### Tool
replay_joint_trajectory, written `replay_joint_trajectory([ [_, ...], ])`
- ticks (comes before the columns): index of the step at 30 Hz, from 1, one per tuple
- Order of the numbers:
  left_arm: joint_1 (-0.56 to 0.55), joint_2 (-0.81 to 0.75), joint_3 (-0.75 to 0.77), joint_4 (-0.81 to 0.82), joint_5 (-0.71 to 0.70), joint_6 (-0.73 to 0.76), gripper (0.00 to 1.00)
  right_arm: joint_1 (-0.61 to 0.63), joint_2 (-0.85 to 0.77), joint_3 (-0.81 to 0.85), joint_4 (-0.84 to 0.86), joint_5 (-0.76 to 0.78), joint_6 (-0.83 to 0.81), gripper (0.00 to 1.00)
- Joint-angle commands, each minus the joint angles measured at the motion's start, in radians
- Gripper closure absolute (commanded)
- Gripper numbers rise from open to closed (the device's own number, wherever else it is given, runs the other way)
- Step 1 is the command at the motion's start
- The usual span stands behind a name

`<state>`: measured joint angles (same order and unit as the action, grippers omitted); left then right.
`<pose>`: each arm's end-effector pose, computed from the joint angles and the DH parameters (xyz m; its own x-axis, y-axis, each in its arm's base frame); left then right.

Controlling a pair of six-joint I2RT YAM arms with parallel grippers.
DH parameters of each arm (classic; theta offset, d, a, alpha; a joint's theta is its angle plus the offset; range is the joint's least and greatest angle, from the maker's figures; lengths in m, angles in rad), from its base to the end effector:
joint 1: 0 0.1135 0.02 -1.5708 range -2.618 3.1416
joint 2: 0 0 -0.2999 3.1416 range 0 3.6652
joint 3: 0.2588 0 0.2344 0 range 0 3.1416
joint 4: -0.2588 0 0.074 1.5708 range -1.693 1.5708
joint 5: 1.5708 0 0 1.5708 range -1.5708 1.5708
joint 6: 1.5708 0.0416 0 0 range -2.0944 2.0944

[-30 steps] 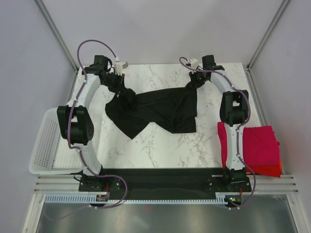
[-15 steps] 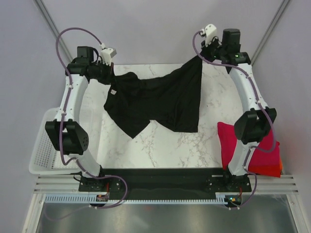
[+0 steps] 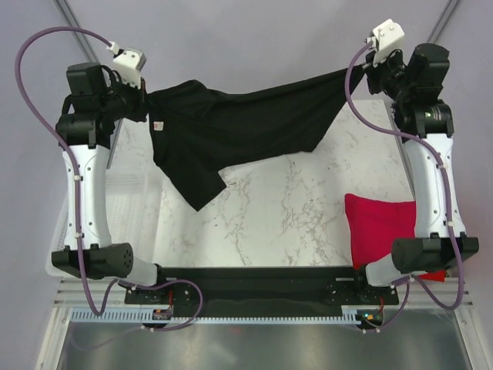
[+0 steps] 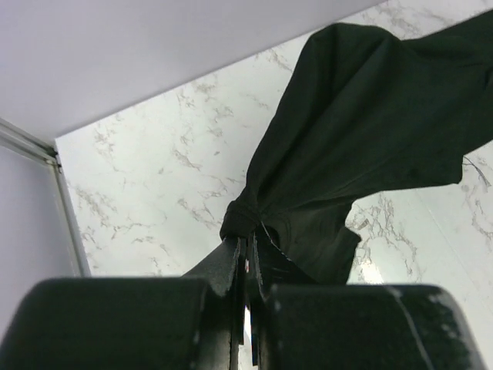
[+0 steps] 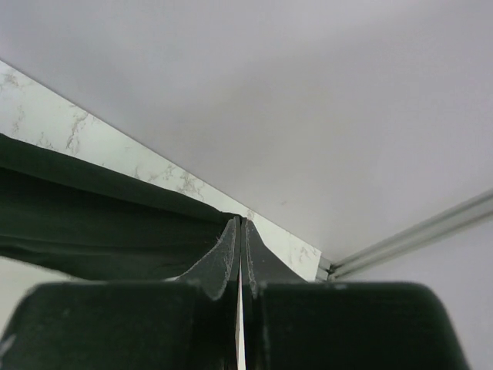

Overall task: Fold and stack the t-shirts
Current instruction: Flatten the tshirt out

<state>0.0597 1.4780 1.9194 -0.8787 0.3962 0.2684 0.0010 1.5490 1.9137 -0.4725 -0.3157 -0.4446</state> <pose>0.2737 0.0003 0.5156 -0.3296 0.2254 -0.9168 0.3955 0.9147 0.0827 0.3166 0.0132 0.5380 0.0360 -0.4088 -0.9119 -0.3258 0.8578 -0.3974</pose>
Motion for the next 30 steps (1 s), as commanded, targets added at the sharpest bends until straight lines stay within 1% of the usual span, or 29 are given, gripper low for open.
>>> replay_joint_trajectory([
  [1, 0.002, -0.082, 0.020, 0.046, -0.037, -0.014, 0.98, -0.030, -0.163, -0.067, 0.032, 0.038, 0.004, 1.00],
  [4, 0.002, -0.151, -0.005, 0.046, -0.036, -0.006, 0.98, -0.050, -0.254, -0.111, 0.035, 0.040, 0.041, 1.00],
  [9, 0.000, -0.295, -0.036, 0.044, -0.014, 0.008, 0.98, -0.050, -0.420, -0.142, 0.023, 0.030, 0.044, 1.00],
  [12, 0.002, -0.366, -0.069, 0.046, -0.013, 0.011, 0.98, -0.050, -0.501, -0.157, -0.009, 0.026, 0.060, 1.00],
  [13, 0.002, -0.413, -0.082, 0.049, -0.008, 0.012, 0.98, -0.050, -0.521, -0.160, -0.027, 0.024, 0.064, 1.00],
  [18, 0.002, -0.531, -0.100, 0.049, 0.010, 0.000, 0.98, -0.050, -0.638, -0.173, -0.080, 0.035, 0.063, 1.00],
  [23, 0.000, -0.633, -0.178, 0.037, 0.030, -0.003, 0.98, -0.050, -0.702, -0.220, -0.140, 0.047, 0.049, 1.00],
  [27, 0.002, -0.642, -0.302, -0.006, 0.073, 0.003, 0.98, -0.050, -0.722, -0.306, -0.161, 0.035, 0.035, 1.00],
  [29, 0.000, -0.634, -0.356, -0.028, 0.119, 0.002, 0.98, -0.050, -0.716, -0.364, -0.167, 0.018, 0.032, 1.00],
  [30, 0.000, -0.616, -0.414, -0.031, 0.134, 0.000, 0.98, -0.050, -0.705, -0.381, -0.170, 0.012, 0.030, 1.00],
])
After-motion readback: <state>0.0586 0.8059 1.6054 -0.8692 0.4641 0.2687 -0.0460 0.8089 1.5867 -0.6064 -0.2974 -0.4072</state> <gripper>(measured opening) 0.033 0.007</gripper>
